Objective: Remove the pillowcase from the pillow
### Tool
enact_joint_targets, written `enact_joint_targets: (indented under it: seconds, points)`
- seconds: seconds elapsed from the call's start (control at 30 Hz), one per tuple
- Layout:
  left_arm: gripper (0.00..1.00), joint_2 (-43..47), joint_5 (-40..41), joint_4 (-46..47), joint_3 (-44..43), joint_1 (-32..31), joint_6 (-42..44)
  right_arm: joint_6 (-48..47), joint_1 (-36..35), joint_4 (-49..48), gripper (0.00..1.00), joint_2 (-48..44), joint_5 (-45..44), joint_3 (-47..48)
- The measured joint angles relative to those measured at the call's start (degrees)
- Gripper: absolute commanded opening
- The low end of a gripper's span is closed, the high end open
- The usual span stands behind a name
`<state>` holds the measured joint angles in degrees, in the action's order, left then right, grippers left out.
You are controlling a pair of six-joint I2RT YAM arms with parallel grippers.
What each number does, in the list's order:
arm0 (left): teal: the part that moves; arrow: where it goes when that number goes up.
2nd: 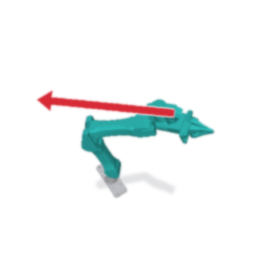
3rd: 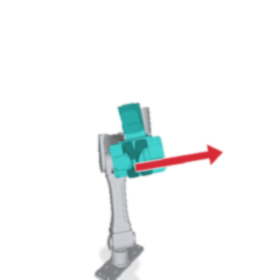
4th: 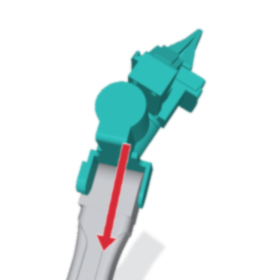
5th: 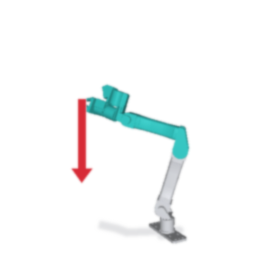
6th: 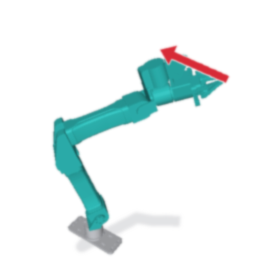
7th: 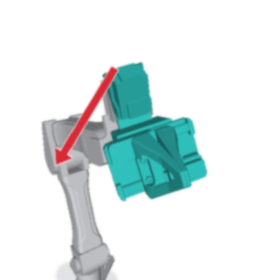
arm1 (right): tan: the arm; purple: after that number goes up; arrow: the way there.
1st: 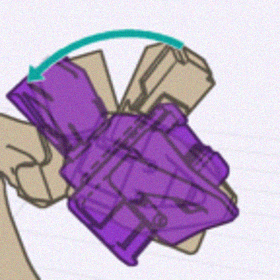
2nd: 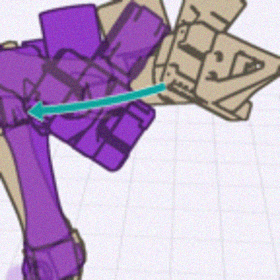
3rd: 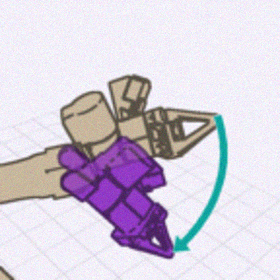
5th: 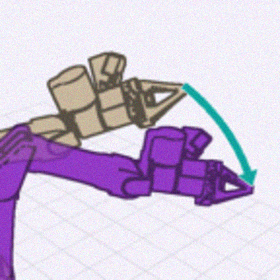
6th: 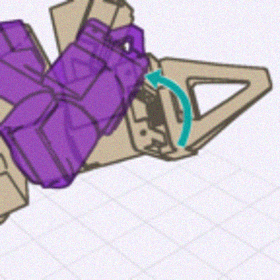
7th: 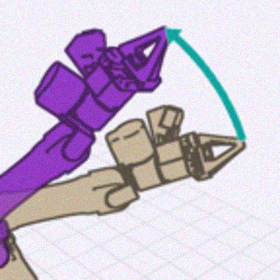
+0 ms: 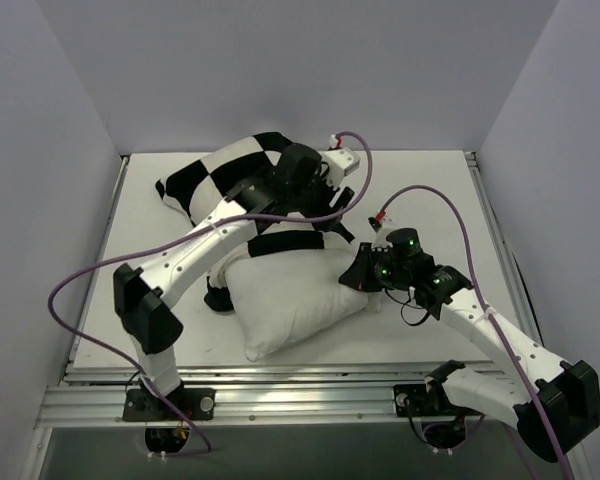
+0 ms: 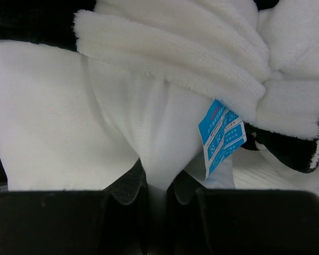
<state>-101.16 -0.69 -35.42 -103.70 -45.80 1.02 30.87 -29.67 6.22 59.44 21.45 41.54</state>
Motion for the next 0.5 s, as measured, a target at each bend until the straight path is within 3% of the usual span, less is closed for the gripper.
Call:
enact_joint_targets:
  seconds: [0.2,0.37,0.43,0.5]
  points:
    - [0.78,-13.9,-8.3,-10.0,-15.1,0.0,6.9,-2.8,-0.1,2.3,0.00,0.0,-1.8,1.5]
    - [0.74,-20.9,-13.2,-16.6,-17.7,0.0,9.0,-4.0,-0.2,3.1,0.00,0.0,-3.0,1.8]
    - [0.55,-21.7,-15.2,-17.2,-17.7,0.2,9.3,-4.1,-0.5,4.1,0.00,0.1,-3.3,1.8]
    - [0.28,-21.7,-16.6,-17.7,-18.1,0.5,9.6,-4.2,-0.7,4.2,0.00,0.1,-3.3,1.8]
